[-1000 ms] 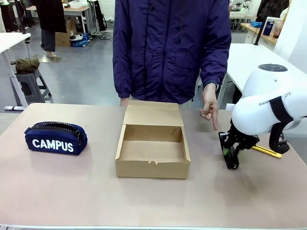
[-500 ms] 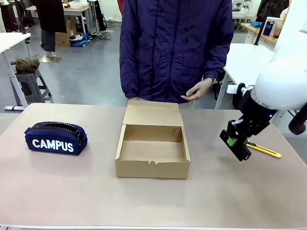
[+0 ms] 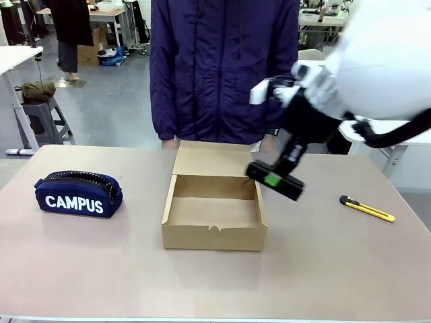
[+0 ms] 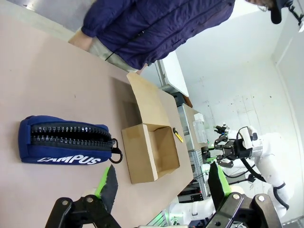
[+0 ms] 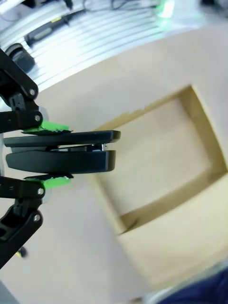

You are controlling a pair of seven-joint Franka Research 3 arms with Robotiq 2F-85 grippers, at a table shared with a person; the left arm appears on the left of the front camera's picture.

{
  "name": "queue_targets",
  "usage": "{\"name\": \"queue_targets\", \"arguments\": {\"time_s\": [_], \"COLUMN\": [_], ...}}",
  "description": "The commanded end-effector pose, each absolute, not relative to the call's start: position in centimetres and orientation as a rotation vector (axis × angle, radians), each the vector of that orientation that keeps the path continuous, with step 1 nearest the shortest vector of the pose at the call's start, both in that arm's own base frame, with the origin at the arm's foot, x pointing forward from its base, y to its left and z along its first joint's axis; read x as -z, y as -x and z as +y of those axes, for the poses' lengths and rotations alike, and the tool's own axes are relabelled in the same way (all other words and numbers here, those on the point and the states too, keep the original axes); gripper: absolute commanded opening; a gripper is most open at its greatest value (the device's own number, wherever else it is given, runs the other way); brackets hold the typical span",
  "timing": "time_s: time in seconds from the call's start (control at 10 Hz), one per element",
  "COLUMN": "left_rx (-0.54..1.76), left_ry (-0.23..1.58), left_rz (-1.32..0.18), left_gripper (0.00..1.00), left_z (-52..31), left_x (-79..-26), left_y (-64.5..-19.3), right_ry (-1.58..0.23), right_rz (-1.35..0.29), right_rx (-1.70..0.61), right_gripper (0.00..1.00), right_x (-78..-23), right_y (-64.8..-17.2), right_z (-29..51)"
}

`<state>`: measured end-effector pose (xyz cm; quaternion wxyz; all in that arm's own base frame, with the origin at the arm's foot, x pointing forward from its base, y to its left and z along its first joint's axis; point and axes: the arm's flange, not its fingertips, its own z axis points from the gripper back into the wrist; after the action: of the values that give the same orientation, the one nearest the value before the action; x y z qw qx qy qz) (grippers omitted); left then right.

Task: Pack the item into the box.
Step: Pick up the item indicated by the person and place it inside the Mailer Box.

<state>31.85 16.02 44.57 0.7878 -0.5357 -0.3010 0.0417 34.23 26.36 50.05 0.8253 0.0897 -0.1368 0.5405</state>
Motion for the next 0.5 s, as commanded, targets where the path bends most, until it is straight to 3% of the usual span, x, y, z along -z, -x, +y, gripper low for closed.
{"name": "queue_targets", "arguments": {"time_s": [0.0,0.4], "left_rx": [-0.074,-0.074], "left_ry": [1.168,1.168], "left_rz": [-0.674,-0.674], "left_gripper": [1.0,1.0], "left_z": [15.9,15.9], "left_x": [-44.6,-44.6], "left_y": [-31.8,-31.8], "right_ry": [-0.233,-0.249], "right_rz": [-0.293,-0.231], "right_rx": [-1.339,-1.493], "right_gripper": [0.0,0.0], "right_x": [-47.6,-40.1], "right_y": [-38.0,-41.8], "right_z": [30.8,36.9]}}
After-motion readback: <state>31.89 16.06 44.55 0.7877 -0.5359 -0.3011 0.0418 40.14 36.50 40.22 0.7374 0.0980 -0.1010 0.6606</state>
